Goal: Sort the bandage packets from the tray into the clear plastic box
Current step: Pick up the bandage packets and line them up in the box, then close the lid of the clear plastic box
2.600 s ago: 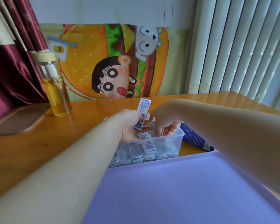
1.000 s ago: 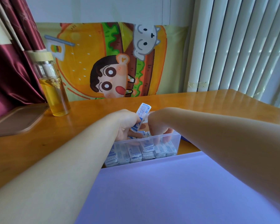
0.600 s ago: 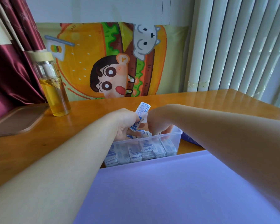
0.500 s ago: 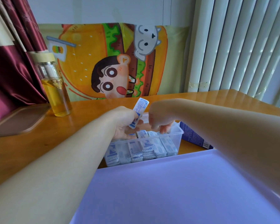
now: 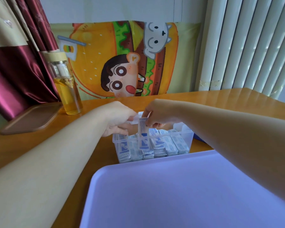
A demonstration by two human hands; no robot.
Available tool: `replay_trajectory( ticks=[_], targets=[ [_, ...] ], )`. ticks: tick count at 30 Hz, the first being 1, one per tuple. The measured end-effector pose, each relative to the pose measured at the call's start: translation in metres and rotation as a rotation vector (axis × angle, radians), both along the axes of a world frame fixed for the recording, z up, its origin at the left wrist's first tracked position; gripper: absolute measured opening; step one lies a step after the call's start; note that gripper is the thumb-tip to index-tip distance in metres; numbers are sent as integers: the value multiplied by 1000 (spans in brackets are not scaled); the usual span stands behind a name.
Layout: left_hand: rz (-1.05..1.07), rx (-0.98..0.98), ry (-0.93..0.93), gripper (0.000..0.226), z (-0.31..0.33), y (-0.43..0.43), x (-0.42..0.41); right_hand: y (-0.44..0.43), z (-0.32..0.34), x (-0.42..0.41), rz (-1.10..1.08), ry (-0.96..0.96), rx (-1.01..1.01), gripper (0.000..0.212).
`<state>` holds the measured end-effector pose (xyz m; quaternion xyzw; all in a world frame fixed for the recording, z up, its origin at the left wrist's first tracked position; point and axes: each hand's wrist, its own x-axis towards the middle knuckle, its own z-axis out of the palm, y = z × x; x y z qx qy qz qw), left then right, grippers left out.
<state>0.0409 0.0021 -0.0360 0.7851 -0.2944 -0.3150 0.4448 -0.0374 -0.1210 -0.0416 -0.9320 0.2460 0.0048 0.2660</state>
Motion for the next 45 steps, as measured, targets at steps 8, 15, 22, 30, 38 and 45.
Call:
replay_trajectory(
  ticks=[8,15,22,30,38,45],
  targets=[
    [-68,52,-77,20,-4,-1,-5,14,-8,11,221,260,-600,37],
    [-82,59,-86,34,-10,-3,-3,13,-10,9,198,196,-656,33],
    [-20,12,-117,35,-7,-7,-3,22,-1,1,388,264,-524,62],
    [-10,27,-208,31,-5,-5,-6,31,-1,20,521,471,-620,48],
    [90,-227,-231,33,-11,-1,16,14,13,6,382,263,-461,47],
    [503,-274,137,47,-49,1,54,-48,-5,-28,-497,-496,182,31]
  ],
)
